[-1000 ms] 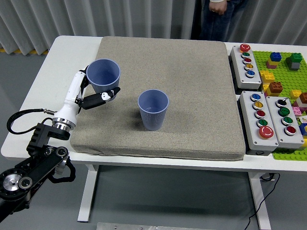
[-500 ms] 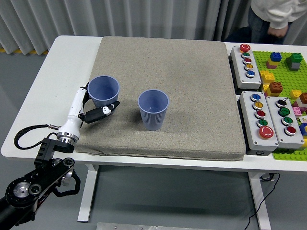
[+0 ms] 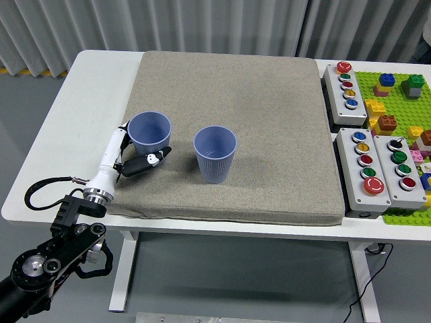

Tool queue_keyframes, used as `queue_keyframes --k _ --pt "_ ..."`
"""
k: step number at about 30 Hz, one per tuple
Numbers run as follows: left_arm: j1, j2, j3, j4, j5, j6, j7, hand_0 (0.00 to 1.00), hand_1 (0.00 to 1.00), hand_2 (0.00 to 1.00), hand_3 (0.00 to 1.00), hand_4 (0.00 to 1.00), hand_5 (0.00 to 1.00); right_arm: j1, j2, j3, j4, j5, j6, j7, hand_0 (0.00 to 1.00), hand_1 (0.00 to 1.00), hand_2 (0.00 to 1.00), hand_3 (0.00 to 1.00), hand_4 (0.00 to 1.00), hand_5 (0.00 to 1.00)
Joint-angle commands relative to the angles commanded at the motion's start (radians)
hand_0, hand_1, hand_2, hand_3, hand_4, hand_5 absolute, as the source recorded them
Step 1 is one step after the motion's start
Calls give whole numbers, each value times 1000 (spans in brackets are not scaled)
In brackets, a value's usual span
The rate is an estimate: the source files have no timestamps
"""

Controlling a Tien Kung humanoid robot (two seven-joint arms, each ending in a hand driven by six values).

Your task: Pick cup pour cup place

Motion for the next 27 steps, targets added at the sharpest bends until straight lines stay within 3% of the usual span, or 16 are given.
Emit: queue_keyframes --k 1,2,7,8,13,14,27 --pt "0 0 -1 0 0 -4 -1 650 609 618 586 785 156 0 0 0 0 0 0 0 640 600 508 581 2 2" --pt "0 0 -3 -1 0 -8 -4 705 675 730 693 856 266 0 0 0 0 -1 0 0 639 600 508 581 2 2" --pt "1 0 -9 0 7 -26 -5 705 675 730 693 856 266 -1 0 0 0 0 0 -1 639 600 508 581 2 2" --pt "1 0 -10 1 10 -31 -3 740 731 837 794 932 353 -1 0 1 0 -1 1 0 639 600 508 581 2 2" --pt "1 0 -12 2 11 -41 1 740 731 837 794 932 353 1 0 -1 0 3 0 -1 639 600 508 581 2 2" --pt "1 0 -13 2 11 -41 1 781 796 893 819 936 350 1 0 -1 0 3 0 -1 639 600 508 581 2 2" --pt "7 0 -21 4 19 -57 3 813 823 931 893 951 351 0 0 -2 0 -1 0 -1 639 600 508 581 2 2"
